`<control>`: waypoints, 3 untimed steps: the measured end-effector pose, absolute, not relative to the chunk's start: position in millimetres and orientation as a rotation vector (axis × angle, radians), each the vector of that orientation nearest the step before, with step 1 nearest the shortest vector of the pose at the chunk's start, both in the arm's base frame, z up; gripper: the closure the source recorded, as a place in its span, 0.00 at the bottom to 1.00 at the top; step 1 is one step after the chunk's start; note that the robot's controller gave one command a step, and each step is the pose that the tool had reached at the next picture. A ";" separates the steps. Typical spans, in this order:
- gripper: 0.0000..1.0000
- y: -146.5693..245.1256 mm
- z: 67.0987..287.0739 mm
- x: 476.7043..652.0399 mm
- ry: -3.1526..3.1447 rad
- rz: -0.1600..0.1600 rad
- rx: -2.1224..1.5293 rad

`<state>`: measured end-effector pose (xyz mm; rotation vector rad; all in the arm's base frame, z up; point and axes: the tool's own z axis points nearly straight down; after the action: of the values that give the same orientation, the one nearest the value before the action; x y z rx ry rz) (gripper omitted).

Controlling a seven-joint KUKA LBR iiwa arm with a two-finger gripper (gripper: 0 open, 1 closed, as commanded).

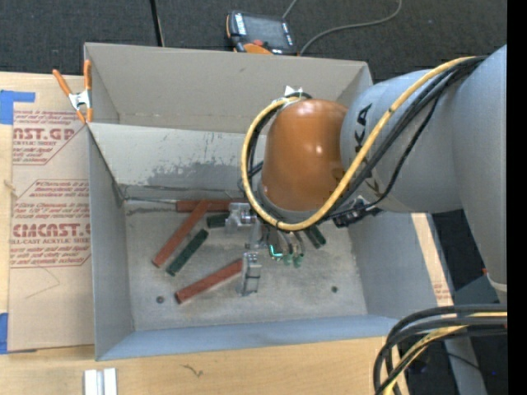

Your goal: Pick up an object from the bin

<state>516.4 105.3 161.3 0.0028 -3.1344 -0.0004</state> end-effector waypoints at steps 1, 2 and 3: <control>0.00 115.3 65.2 494.1 -3.134 0.000 0.023; 1.00 115.0 69.9 496.7 -3.141 -0.002 0.021; 1.00 108.8 228.3 502.7 -3.150 -0.004 0.003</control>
Offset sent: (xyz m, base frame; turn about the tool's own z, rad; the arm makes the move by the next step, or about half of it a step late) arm -0.0196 0.0091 -0.0913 -0.0116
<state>502.7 108.8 228.3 0.0027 -3.1503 -0.0039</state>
